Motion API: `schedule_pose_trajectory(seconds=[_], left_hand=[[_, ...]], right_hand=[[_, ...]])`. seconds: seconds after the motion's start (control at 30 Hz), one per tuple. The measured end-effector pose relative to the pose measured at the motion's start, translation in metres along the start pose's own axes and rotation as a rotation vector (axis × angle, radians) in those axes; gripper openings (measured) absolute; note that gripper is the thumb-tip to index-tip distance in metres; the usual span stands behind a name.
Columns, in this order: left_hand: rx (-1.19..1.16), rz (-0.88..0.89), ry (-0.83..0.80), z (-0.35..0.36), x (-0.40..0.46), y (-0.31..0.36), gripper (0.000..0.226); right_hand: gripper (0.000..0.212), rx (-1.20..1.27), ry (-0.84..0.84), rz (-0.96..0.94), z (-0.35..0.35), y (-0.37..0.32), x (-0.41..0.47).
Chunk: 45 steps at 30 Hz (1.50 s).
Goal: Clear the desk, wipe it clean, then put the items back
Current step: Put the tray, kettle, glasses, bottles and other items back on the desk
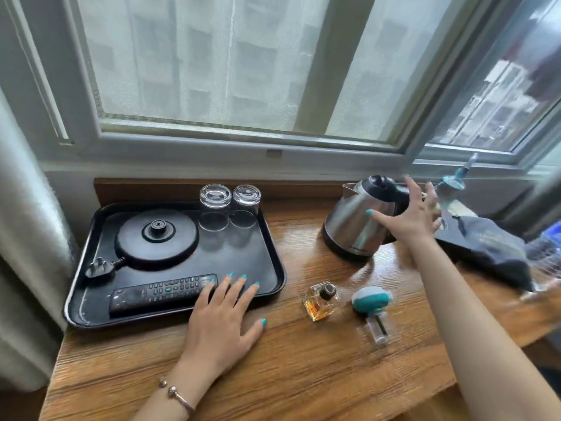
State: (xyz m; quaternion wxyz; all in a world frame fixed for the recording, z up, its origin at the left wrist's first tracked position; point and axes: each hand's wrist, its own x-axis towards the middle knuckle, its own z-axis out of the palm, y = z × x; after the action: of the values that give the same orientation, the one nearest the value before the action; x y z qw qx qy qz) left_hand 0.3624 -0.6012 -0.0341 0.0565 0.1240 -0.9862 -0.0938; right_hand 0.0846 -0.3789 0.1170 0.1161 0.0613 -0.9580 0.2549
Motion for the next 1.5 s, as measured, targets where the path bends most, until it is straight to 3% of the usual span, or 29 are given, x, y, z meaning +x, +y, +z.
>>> schedule_pose_trajectory(seconds=[0.17,0.33,0.53,0.73,1.03,1.1,1.17,1.3,1.4,1.5], left_hand=[[0.025,-0.012,0.039,0.001,0.001,0.002,0.069],[0.038,-0.009,0.064,0.001,0.001,0.002,0.069],[0.047,-0.006,0.144,0.006,0.002,0.002,0.069],[0.065,-0.009,0.161,0.007,0.003,0.002,0.069],[0.036,0.014,0.131,0.003,-0.001,-0.001,0.078],[-0.067,0.054,0.101,-0.005,-0.004,-0.004,0.083],[-0.361,0.048,0.089,-0.029,-0.009,-0.006,0.089],[-0.948,0.014,0.304,-0.105,-0.023,-0.006,0.108],[-1.068,-0.009,0.422,-0.142,-0.025,-0.017,0.117],[-0.978,-0.098,0.580,-0.159,-0.029,-0.037,0.125]], right_hand=[[0.100,-0.043,-0.034,-0.017,-0.003,0.010,0.027],[0.080,-0.018,-0.180,-0.138,-0.022,0.004,0.038],[0.095,-0.160,-0.344,-0.244,-0.026,-0.017,0.023],[0.085,-0.058,-0.205,-0.290,-0.020,-0.037,-0.006],[0.094,-0.178,-0.034,-0.527,-0.075,-0.099,-0.048],[0.093,-0.121,-0.055,-0.592,-0.096,-0.114,-0.055],[0.093,-0.052,-0.109,-0.673,-0.113,-0.131,-0.064],[0.090,0.152,-0.362,-0.833,-0.121,-0.176,-0.089],[0.088,0.248,-0.511,-0.947,-0.103,-0.212,-0.107],[0.091,0.303,-0.557,-1.054,-0.085,-0.246,-0.117]])
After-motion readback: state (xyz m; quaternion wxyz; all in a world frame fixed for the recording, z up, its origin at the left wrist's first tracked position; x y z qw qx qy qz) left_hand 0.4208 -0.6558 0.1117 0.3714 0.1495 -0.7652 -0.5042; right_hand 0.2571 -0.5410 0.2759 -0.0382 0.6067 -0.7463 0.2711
